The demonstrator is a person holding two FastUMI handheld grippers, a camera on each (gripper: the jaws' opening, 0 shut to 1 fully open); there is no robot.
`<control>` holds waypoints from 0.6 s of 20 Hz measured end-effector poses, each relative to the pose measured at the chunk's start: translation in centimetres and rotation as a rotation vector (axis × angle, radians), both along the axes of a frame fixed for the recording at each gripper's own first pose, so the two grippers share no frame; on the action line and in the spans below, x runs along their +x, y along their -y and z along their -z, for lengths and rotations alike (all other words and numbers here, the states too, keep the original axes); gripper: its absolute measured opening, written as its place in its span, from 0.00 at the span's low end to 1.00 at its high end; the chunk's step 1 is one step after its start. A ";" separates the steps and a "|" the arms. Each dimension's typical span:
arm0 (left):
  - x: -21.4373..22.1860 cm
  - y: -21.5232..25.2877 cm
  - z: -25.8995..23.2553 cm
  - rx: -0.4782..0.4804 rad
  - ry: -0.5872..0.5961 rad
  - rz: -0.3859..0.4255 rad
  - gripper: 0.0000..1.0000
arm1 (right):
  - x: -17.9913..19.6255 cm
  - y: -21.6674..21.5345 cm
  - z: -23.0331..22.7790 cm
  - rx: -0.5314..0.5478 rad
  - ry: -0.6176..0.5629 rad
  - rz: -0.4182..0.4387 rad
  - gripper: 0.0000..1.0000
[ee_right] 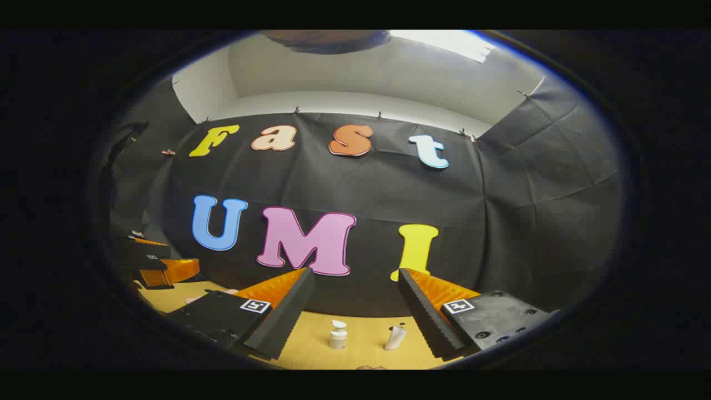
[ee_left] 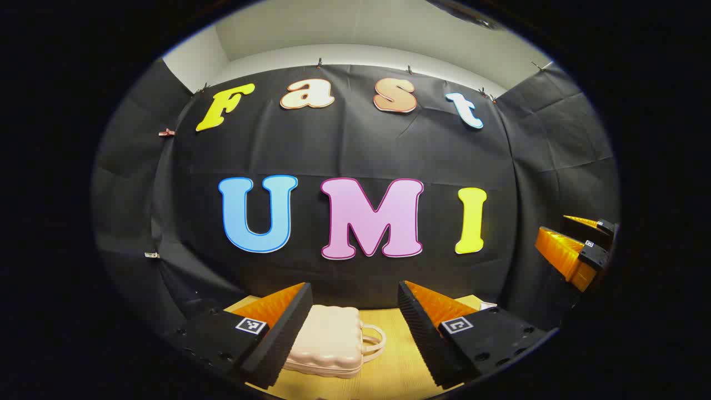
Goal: First open the suitcase, pack the skin care products into it, and then close the suitcase.
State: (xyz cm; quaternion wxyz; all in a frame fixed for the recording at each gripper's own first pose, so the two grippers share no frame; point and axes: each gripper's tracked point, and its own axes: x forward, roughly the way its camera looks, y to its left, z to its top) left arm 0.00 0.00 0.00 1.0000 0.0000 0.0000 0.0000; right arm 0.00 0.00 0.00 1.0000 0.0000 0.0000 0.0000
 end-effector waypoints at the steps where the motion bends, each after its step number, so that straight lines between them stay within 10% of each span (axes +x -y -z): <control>1: 0.0 0.0 0.0 -0.004 -0.002 0.001 0.98 | 0.0 0.0 0.1 -0.002 -0.002 0.000 0.96; 12: 0.9 -0.6 -0.1 -0.010 0.001 -0.003 0.98 | 0.3 -1.1 0.1 0.000 0.002 -0.026 0.96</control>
